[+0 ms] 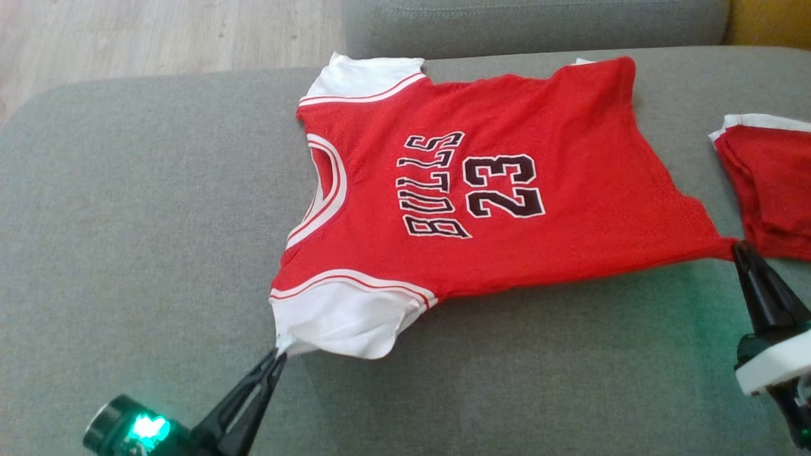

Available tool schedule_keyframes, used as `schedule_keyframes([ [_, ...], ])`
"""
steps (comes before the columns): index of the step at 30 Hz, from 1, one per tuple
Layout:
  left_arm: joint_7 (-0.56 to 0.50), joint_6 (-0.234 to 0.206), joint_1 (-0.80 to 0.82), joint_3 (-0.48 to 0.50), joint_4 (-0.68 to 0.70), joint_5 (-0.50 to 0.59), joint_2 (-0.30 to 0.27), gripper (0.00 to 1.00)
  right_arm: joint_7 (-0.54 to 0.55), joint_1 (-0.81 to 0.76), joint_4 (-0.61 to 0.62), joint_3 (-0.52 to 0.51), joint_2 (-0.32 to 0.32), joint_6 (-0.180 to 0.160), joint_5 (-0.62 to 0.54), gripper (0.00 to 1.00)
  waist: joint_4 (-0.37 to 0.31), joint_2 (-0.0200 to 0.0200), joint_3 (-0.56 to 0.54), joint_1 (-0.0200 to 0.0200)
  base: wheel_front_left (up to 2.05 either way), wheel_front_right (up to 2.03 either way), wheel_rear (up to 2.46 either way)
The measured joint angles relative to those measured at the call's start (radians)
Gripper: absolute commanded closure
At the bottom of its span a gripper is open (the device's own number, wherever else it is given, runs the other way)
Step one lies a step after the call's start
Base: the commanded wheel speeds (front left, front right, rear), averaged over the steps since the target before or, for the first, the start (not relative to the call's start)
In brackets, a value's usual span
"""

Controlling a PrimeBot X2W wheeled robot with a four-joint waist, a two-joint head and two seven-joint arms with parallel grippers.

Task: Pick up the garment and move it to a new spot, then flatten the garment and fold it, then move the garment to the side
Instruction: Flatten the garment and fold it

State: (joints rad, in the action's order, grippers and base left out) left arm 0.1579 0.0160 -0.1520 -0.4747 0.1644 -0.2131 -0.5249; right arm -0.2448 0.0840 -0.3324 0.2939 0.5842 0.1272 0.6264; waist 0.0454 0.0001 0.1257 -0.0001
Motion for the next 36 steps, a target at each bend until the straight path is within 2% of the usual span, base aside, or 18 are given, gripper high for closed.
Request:
schedule_keyframes([
  [4,-0.002,-0.007,0.043,0.007,-0.002,0.004,-0.001,1.0,0.022,0.005,0.021,-0.043,-0.019,0.0,-0.02,1.0,0.004,0.0,0.02,0.0001,0.0,0.0,0.0],
  [7,0.001,-0.006,0.144,0.005,-0.036,0.029,0.006,1.0,0.043,0.025,0.019,-0.069,-0.041,0.0,-0.025,1.0,0.01,-0.0001,0.042,0.0001,0.0,0.0,0.0],
  [13,0.031,0.048,0.403,0.002,-0.16,0.049,0.038,1.0,0.091,0.134,-0.017,-0.095,-0.072,0.0,-0.046,1.0,0.023,-0.0001,0.102,0.0003,0.0,0.0,0.0],
  [21,0.073,0.09,0.692,-0.039,-0.388,0.076,0.096,1.0,0.121,0.319,-0.12,-0.06,-0.079,0.0,-0.056,1.0,0.032,-0.0001,0.19,0.0004,0.0,0.0,0.0],
  [27,0.091,0.099,0.803,-0.067,-0.51,0.096,0.133,1.0,0.107,0.411,-0.186,-0.033,-0.094,0.0,-0.078,1.0,0.031,-0.0001,0.232,0.0004,0.0,0.0,0.0],
  [28,0.092,0.1,0.82,-0.074,-0.532,0.096,0.141,0.84,0.1,0.427,-0.198,-0.027,-0.098,0.0,-0.081,0.88,0.031,-0.0001,0.24,0.0003,0.0,0.0,0.0],
  [29,0.093,0.1,0.834,-0.077,-0.553,0.099,0.149,0.61,0.096,0.442,-0.211,-0.02,-0.101,0.0,-0.082,0.65,0.03,-0.0001,0.247,0.0003,0.0,0.0,0.0],
  [30,0.095,0.1,0.845,-0.077,-0.573,0.099,0.156,0.27,0.094,0.454,-0.222,-0.013,-0.103,0.0,-0.082,0.29,0.03,-0.0001,0.253,0.0003,0.0,0.0,0.0],
  [31,0.095,0.099,0.854,-0.077,-0.589,0.1,0.161,0.0,0.085,0.465,-0.236,-0.009,-0.106,0.0,-0.082,0.0,0.03,-0.0001,0.259,0.0004,0.0,0.0,0.0],
  [36,0.099,0.056,0.848,-0.031,-0.604,0.074,0.202,0.0,0.036,0.48,-0.28,-0.008,-0.123,0.0,-0.08,0.0,0.031,-0.0001,0.259,0.0002,0.0,0.0,0.0],
])
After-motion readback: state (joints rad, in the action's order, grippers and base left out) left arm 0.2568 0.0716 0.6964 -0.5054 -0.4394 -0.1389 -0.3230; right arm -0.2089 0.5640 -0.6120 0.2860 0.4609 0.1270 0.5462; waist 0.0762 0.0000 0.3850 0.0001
